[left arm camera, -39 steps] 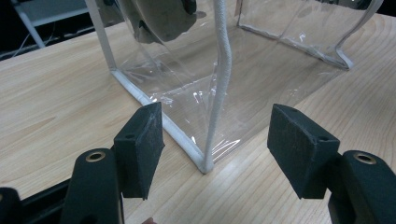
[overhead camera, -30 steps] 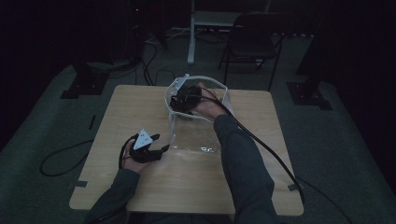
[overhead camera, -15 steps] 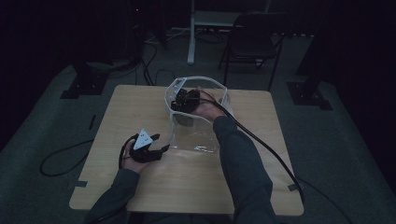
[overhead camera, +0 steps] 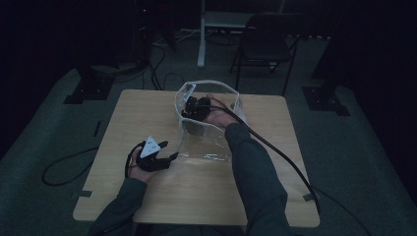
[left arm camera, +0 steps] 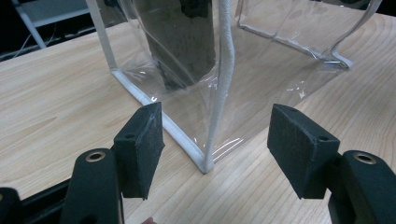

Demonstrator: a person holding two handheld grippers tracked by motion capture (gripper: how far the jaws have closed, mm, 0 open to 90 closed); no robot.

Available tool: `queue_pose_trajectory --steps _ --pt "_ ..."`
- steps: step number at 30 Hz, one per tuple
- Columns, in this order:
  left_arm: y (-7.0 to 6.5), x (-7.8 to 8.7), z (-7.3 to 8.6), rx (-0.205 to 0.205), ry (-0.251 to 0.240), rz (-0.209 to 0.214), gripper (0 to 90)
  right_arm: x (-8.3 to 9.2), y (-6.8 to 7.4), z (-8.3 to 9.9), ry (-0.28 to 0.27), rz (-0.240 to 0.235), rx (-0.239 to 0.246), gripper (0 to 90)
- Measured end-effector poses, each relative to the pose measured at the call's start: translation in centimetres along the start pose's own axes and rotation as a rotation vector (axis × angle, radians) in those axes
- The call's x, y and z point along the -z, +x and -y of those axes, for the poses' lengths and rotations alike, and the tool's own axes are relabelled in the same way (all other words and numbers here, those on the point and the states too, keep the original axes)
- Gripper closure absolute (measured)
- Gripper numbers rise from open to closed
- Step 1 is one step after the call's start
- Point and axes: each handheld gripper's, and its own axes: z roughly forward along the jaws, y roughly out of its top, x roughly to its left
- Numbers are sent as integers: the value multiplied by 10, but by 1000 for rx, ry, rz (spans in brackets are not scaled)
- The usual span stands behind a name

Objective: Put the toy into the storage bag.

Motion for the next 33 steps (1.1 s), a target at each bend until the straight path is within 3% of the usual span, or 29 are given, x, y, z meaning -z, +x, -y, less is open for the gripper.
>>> queue_pose_trajectory --steps 16,33 --pt "-1 -1 0 -3 4 0 361 21 8 11 -10 -104 28 525" --pt "-2 -5 0 1 10 1 361 30 13 24 -41 -159 27 585"
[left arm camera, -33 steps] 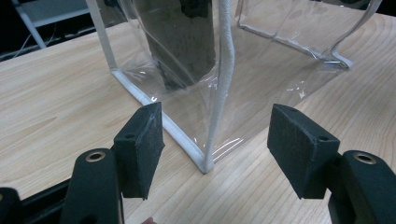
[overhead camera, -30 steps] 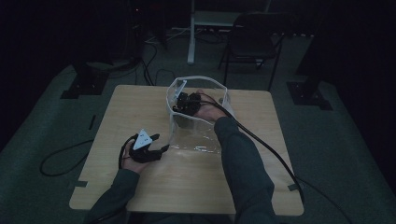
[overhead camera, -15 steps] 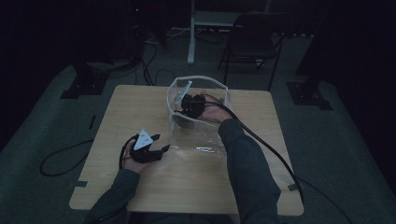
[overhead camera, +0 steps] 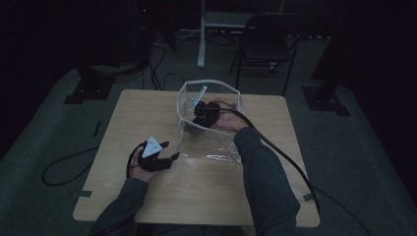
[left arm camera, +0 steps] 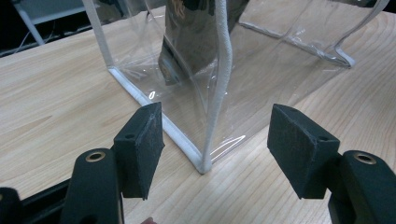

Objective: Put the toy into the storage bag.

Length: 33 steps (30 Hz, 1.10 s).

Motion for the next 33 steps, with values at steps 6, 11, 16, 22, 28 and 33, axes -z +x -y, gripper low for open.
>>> queue_pose_trajectory --steps 6,11,16,22,28,33 --pt "-1 0 0 -4 -1 1 361 4 3 -1 -18 -15 2 626" --pt "-1 1 0 -7 0 1 361 3 4 0 -10 -10 -1 651" --pt "0 2 0 -9 -2 0 361 15 8 -4 -62 67 -8 640" --pt "0 3 1 -8 -4 -2 361 44 17 -6 -185 147 -25 602" --pt "-1 3 3 -6 0 -2 361 75 29 3 -311 220 -71 560" --pt "-2 2 4 -4 8 0 361 96 39 22 -374 311 -130 525"
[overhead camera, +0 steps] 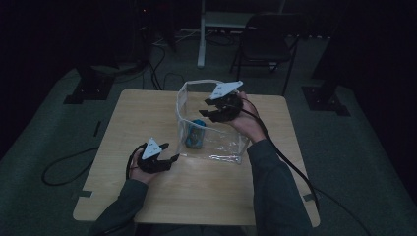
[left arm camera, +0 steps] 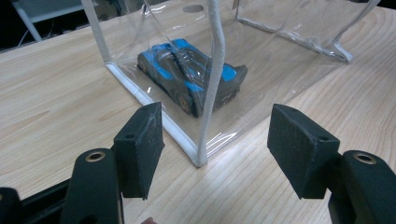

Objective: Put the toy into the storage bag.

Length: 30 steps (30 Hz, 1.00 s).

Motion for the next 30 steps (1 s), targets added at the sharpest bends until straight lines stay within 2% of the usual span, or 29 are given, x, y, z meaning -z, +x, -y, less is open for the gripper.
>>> queue_pose_trajectory --steps 5,9,13,16,20,22,23,24,28,30 --pt "0 -1 1 1 1 0 361 28 1 16 -56 77 -37 496" --pt "0 -1 2 2 5 1 360 47 1 30 -88 119 -75 487" --pt "0 -1 2 3 8 1 360 66 2 48 -146 160 -125 481" --pt "1 -1 2 4 5 -1 360 76 6 60 -154 212 -142 467" --pt "1 -1 3 7 5 0 360 88 10 77 -196 249 -184 465" --pt "1 -1 2 4 5 -1 360 93 13 86 -204 289 -208 461" --pt "1 -1 2 4 5 -1 360 93 13 86 -204 289 -208 461" --pt "1 0 2 7 5 0 360 100 17 99 -225 322 -232 460" --pt "1 0 3 8 6 1 360 107 23 119 -229 377 -254 451" --pt "1 -1 3 10 6 2 360 110 26 130 -229 389 -278 449"
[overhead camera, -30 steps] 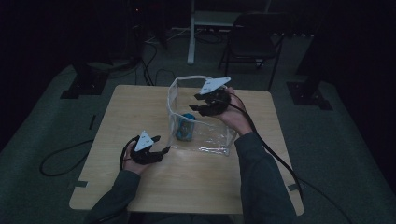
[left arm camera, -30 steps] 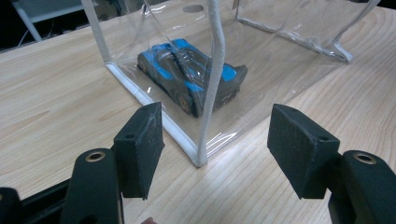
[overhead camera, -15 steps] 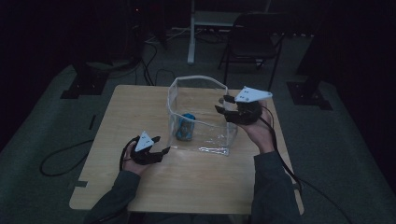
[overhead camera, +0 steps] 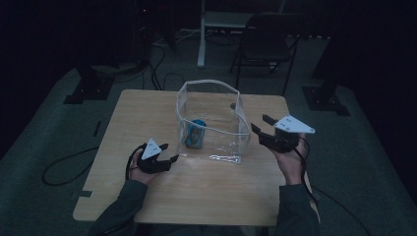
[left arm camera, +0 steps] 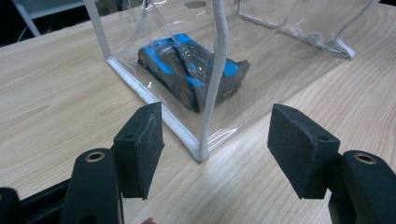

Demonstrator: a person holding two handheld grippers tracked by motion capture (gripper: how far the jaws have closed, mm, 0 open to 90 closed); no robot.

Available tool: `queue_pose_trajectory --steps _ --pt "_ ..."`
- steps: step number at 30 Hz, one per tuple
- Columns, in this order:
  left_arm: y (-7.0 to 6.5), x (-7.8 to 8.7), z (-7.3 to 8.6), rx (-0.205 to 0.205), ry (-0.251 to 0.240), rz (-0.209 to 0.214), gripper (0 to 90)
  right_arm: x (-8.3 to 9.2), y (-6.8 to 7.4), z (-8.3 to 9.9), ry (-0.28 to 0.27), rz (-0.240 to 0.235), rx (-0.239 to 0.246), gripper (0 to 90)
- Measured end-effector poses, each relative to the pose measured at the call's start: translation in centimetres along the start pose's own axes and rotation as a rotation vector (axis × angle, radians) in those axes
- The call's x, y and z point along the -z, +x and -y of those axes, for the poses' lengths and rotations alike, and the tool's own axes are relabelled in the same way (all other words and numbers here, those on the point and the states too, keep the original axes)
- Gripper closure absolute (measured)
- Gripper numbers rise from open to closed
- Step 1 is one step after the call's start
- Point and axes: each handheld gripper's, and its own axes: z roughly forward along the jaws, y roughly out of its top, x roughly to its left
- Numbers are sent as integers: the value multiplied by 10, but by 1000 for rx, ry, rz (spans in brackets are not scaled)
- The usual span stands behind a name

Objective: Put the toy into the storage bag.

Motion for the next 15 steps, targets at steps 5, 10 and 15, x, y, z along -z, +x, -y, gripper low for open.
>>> queue_pose_trajectory --steps 5,10,15 --pt "-2 -1 0 -5 2 2 360 6 -6 23 23 24 -40 442" --pt "-1 0 0 -4 0 2 360 8 -10 31 41 47 -65 441" --pt "0 0 0 0 -1 7 359 9 -12 47 58 65 -65 421"
